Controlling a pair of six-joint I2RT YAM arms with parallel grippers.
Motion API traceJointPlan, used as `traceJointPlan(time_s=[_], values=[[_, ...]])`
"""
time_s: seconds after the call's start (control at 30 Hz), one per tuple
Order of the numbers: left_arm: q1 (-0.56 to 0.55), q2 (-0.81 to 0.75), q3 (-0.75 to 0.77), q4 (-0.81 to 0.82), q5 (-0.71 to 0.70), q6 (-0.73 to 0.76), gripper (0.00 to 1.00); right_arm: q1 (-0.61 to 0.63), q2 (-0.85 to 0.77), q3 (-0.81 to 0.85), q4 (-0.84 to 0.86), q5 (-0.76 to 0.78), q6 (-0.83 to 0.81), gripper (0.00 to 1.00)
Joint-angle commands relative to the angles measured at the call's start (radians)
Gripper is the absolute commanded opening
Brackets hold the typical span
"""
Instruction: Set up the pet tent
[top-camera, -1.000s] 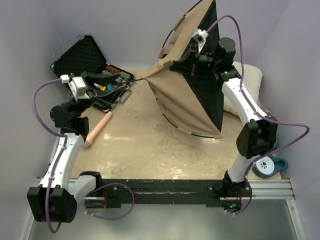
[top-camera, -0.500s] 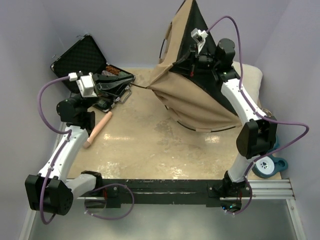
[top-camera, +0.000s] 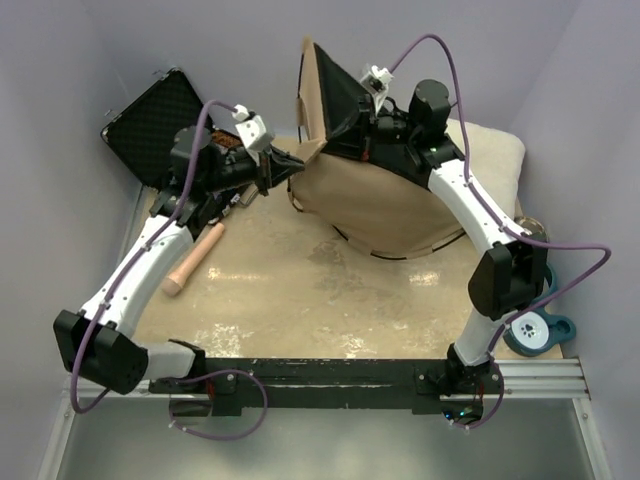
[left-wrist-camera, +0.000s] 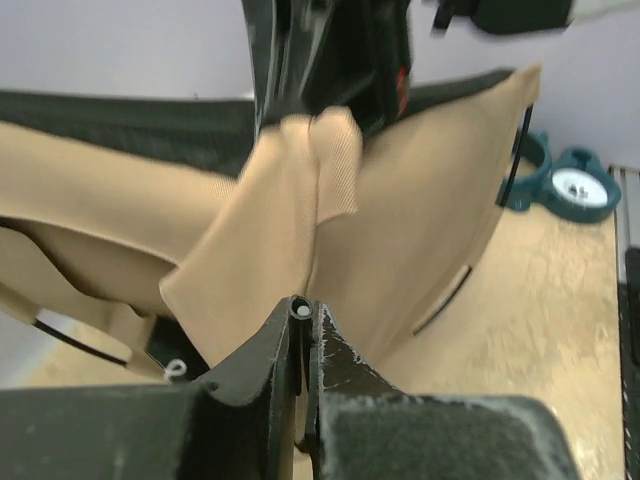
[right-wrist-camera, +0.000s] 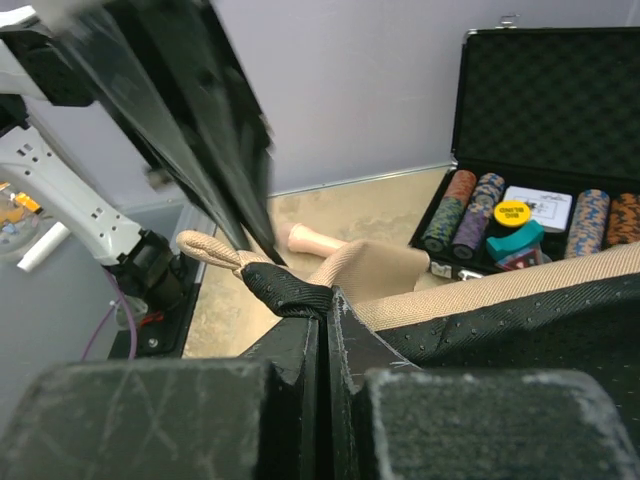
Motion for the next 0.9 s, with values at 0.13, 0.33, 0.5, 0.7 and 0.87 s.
traceJointPlan(time_s=[0.13,0.33,0.5,0.7,0.87], values=[[-0.056,0.111,0.085,-0.474,-0.010,0.165,0.00,0.055,-0.072,0.007,0.025,0.009,-0.007,0.00],[-0.059,0.101,0.076,-0.473,0.097,0.127,0.00,0.087,-0.063,0.050,-0.270,0.095,-0.258,0.00],[-0.060,0.097,0.082,-0.473,0.126,0.085,0.00,0.112,-0.076,0.043,-0.372,0.149,-0.384,0.00],[-0.059,0.120,0.120,-0.472,0.122,0.042,0.00,0.122,-0.098,0.018,-0.410,0.138,-0.464,0.00],[-0.054,0.117,0.122,-0.495,0.111,0.053,0.00,0.122,-0.107,0.018,-0.452,0.131,-0.508,0.00]])
